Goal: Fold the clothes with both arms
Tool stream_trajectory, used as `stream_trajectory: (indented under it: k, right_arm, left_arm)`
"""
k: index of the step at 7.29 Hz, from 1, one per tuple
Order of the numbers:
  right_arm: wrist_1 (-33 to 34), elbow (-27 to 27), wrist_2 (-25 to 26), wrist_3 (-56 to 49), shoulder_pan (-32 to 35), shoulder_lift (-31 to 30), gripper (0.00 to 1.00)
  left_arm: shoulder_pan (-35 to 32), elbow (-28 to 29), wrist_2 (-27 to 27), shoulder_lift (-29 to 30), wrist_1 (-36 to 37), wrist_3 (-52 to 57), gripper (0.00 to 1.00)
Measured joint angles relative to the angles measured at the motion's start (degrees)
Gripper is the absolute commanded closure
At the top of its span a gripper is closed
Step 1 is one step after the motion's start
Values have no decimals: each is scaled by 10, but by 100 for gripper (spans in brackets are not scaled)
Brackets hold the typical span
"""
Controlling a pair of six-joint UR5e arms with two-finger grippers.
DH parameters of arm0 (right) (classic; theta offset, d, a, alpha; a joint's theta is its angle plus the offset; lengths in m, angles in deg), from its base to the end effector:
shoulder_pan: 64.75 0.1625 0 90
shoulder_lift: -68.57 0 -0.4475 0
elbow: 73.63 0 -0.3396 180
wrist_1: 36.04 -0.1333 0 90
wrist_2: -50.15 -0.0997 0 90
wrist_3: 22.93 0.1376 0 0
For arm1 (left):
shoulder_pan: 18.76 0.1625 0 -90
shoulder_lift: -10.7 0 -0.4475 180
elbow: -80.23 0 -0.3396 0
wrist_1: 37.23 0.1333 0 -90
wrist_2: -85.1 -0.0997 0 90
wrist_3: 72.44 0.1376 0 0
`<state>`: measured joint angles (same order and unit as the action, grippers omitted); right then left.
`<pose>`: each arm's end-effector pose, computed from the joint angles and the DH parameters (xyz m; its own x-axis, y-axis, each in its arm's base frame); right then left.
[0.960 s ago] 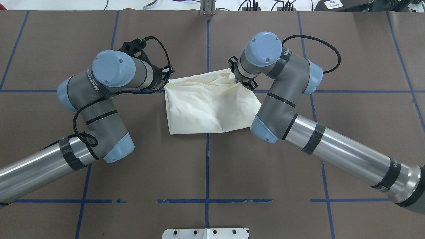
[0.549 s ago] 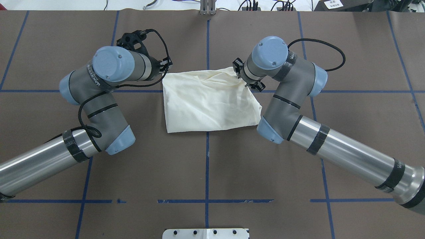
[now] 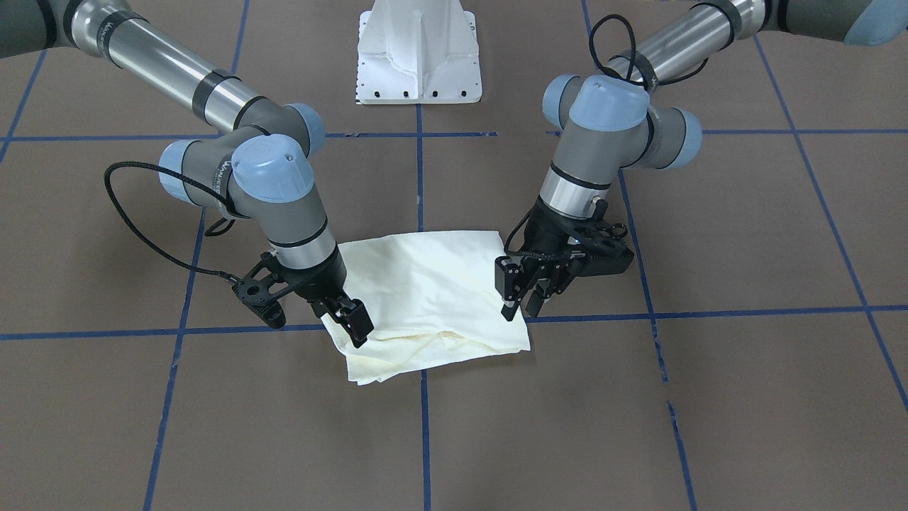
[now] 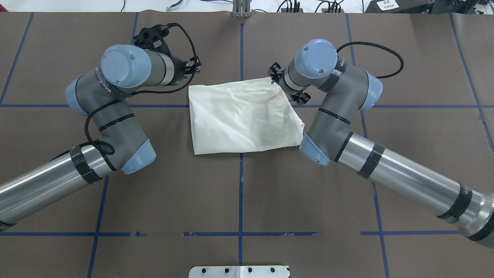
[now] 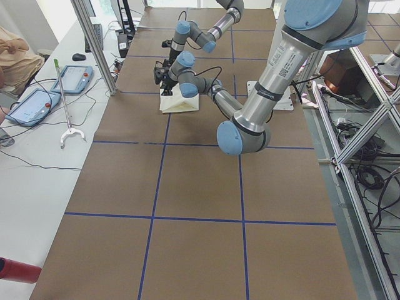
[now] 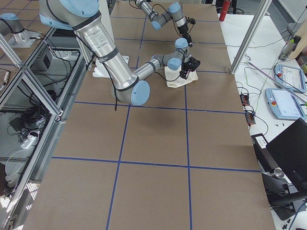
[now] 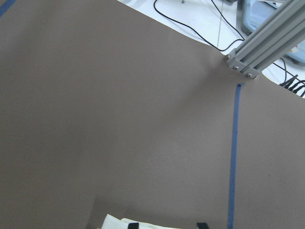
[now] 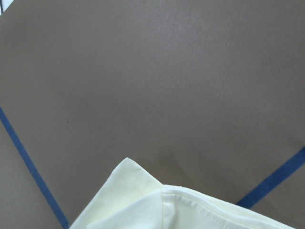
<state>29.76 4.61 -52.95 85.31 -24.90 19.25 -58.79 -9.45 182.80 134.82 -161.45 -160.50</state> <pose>-0.5150 -0.5628 0.3383 0.2858 0.6356 0.7171 -0.6048 0.7001 -0.3796 0.4598 -0.5362 0.3026 0.3048 -0.2122 -0.9285 0.5322 0.8464 -0.0187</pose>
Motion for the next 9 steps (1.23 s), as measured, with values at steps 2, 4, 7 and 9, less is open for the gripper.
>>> stream_trajectory:
  k: [2,4,7,9]
  right_arm:
    - [-1,59,-31,0,4,-45,0]
    - [-2,92,-51,-2,11,-72,0]
    - [0,100,-54,-1,13,-78,0]
    - [3,106,-54,0,15,-79,0]
  left_arm:
    - [56,-33,19,-32,9,-38,100]
    - [95,-17,4,-33,20,-44,100]
    - [92,22,-24,-31,16,-7,100]
    - [83,16,-28,-32,18,19,100]
